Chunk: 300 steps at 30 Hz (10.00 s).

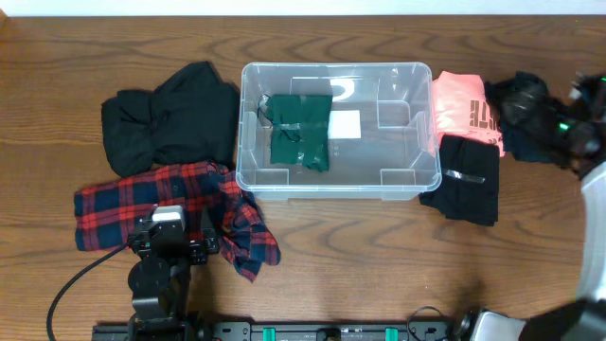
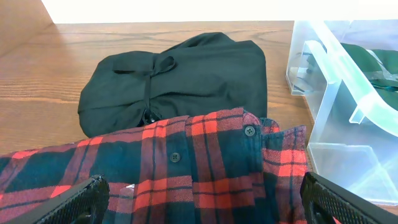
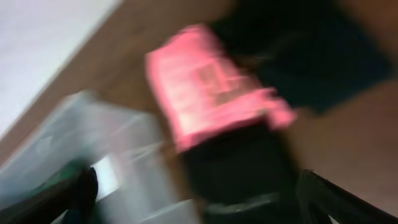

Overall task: Pack container
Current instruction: 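Move the right gripper to the black folded garment and grasp it, then place the black garment in the bin beside the green one, release, then grasp the dark navy garment at the right edge with the right gripper, then lower the navy garment into the bin's right side and open the gripper, then grasp the pink printed shirt with the right gripper, then carry the pink shirt into the bin's left side and release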

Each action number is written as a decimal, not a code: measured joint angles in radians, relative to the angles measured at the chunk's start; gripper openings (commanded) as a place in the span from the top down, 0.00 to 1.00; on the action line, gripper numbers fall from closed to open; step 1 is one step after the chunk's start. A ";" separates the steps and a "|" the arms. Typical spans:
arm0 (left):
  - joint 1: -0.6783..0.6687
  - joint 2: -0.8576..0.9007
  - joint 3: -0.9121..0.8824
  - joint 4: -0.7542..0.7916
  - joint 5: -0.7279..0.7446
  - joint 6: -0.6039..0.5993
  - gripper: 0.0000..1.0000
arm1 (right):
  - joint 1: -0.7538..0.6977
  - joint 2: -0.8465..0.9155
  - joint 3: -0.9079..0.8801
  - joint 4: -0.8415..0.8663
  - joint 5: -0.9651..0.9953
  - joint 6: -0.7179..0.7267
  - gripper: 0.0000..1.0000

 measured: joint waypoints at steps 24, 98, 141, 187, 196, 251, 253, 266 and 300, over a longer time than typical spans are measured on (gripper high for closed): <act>0.000 0.000 0.000 0.000 0.000 0.000 0.02 | 0.004 0.477 -0.055 0.037 -0.151 -0.374 0.56; 0.000 0.000 0.000 0.000 0.000 0.000 0.02 | 0.277 -0.163 -0.093 0.214 0.033 -0.033 0.07; 0.000 0.000 0.000 0.000 0.000 0.000 0.02 | -0.236 0.566 -0.085 0.541 -0.253 -0.126 0.78; 0.000 0.000 0.000 0.000 0.000 0.000 0.02 | 0.611 -0.059 -0.104 0.375 -0.108 0.504 0.99; 0.000 0.000 0.000 0.000 0.000 0.000 0.02 | 0.623 0.002 -0.106 0.103 0.001 0.478 0.94; 0.000 0.000 0.000 0.000 0.000 0.000 0.02 | 0.004 0.489 -0.103 0.653 -0.306 -0.089 0.13; 0.000 0.000 0.000 0.000 0.000 0.000 0.02 | 0.010 0.515 -0.103 0.673 -0.318 -0.088 0.14; 0.000 0.000 0.000 0.000 0.000 0.000 0.02 | 0.098 0.575 -0.097 0.612 -0.269 -0.081 0.76; 0.000 0.000 0.000 0.000 0.000 0.000 0.02 | 0.648 -0.158 -0.102 0.370 -0.263 0.227 0.99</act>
